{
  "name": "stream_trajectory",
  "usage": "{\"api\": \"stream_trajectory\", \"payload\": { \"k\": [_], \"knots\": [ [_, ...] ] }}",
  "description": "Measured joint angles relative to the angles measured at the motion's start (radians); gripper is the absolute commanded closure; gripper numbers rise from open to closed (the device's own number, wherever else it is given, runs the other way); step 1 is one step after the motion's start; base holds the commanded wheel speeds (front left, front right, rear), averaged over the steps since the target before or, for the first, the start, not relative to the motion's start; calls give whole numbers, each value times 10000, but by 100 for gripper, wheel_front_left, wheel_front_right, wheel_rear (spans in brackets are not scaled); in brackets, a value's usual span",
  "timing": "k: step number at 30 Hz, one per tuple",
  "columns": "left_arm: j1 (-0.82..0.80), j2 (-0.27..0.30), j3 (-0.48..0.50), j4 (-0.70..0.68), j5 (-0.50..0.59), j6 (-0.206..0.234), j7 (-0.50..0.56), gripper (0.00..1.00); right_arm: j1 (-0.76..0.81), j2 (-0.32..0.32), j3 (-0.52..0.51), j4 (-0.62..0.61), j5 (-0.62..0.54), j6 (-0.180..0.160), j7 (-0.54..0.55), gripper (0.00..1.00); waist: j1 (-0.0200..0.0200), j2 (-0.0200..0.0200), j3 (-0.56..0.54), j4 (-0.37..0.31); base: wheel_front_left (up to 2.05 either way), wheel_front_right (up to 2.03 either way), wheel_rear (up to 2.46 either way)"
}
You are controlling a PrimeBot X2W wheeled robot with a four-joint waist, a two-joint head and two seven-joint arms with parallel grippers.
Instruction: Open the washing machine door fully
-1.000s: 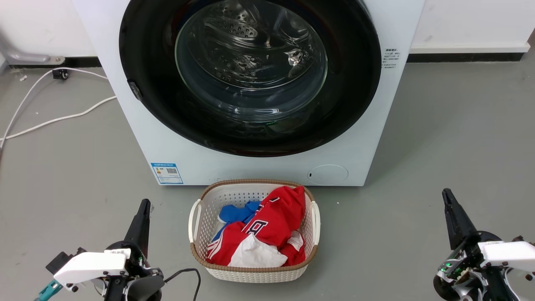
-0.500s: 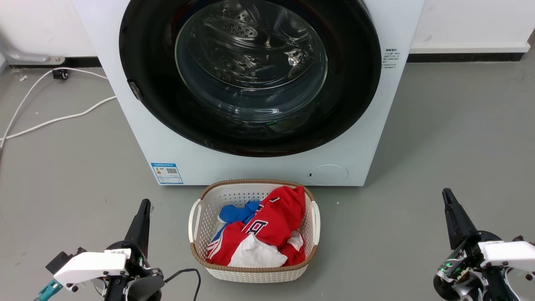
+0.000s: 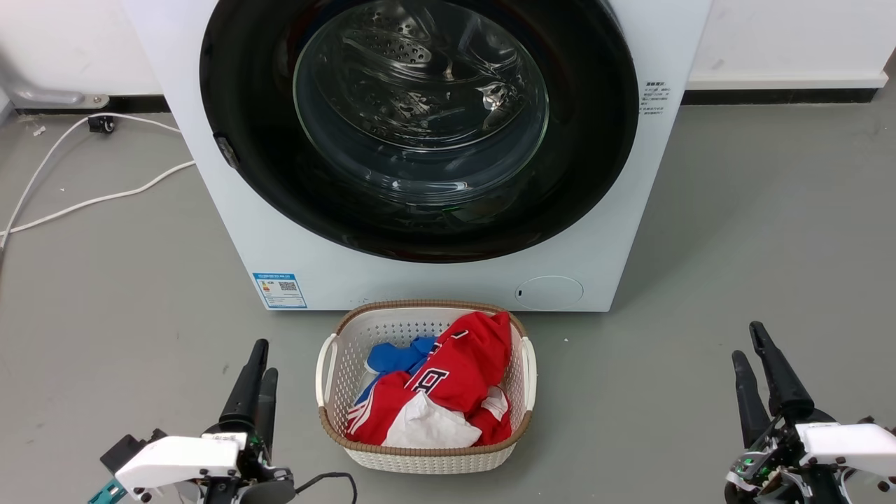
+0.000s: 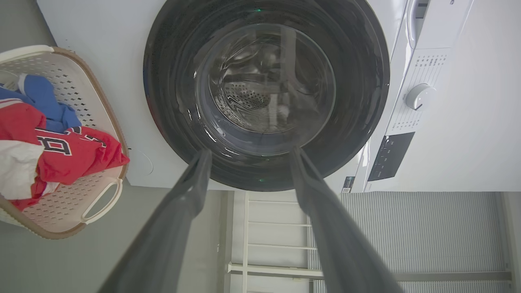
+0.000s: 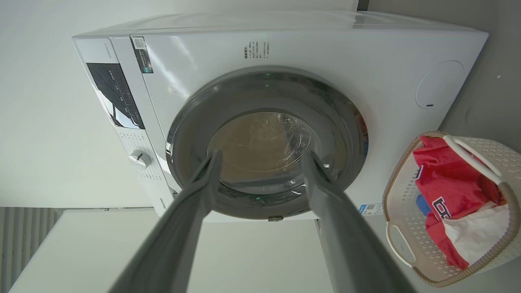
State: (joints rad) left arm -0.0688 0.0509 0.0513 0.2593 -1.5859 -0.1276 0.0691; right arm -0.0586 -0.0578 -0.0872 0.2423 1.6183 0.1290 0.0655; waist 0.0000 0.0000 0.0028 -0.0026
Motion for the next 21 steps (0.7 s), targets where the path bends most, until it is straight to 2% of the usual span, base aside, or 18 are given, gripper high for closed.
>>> {"api": "stream_trajectory", "payload": {
  "k": [8,20,21],
  "knots": [
    [0,21,-272,-359,924,0,-382,0,195,-96,249,-303,-1139,0,-362,0,0,0,-14,-37,0,0,0],
    [0,77,-518,-717,3827,0,-844,0,247,-161,282,-625,-4048,0,-848,0,0,0,-32,-81,0,0,0],
    [0,77,-518,-717,3827,0,-844,0,247,-161,282,-625,-4048,0,-848,0,0,0,-32,-81,0,0,0]
  ]
}}
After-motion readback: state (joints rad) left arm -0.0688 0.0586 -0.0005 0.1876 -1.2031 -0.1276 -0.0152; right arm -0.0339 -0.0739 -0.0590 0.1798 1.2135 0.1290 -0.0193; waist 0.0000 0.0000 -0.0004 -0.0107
